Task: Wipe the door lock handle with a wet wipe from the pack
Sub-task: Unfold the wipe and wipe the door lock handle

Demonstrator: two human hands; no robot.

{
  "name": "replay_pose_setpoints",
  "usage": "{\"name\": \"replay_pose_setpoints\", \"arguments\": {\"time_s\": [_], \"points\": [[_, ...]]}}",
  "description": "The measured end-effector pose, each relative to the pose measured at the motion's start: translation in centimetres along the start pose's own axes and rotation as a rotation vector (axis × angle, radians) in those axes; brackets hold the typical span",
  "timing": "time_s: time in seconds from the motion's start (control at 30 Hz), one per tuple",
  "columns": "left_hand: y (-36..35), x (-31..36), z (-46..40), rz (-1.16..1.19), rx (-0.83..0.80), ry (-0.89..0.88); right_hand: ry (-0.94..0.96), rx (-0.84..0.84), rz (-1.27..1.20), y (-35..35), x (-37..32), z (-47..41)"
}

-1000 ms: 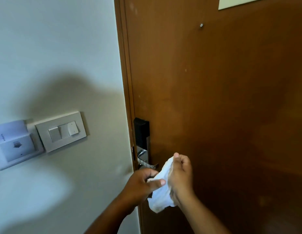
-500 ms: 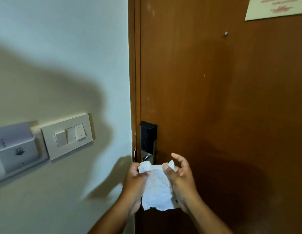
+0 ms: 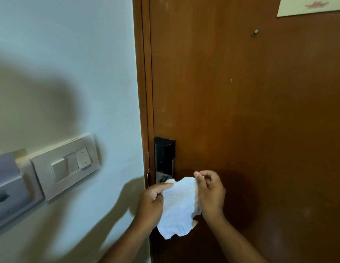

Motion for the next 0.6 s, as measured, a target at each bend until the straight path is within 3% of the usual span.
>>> {"name": "replay_pose_setpoints", "arguments": {"time_s": [0.17, 0.43, 0.53, 0.6], "points": [[0.5, -2.2, -2.5, -0.064, -0.065, 0.031, 0.001, -0.031, 0.192, -0.7, 1.7, -0.5], [-1.4, -5.6, -5.5, -0.396, -0.188, -0.048, 0.300, -0.262, 0.733, -3.3, 4.0, -1.4], [-1.7, -5.9, -6.1, -0.438, -0.184, -0.034, 0.305, -0.282, 0.802, -3.2, 3.9, -1.5], [-2.0, -6.2, -6.2, -0.436, -0.174, -0.029, 0.374, -0.240, 0.725, -3.0, 3.2, -1.1]]}}
Point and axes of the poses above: each hand's wrist, its own z-axis away from the middle knuckle, its own y-axis out of the back of the hand, x = y × z, the point moved 3 cm from there along -z, towards the middle knuckle, and after that the axes turned 8 degrees about x, right-handed, at the moved point
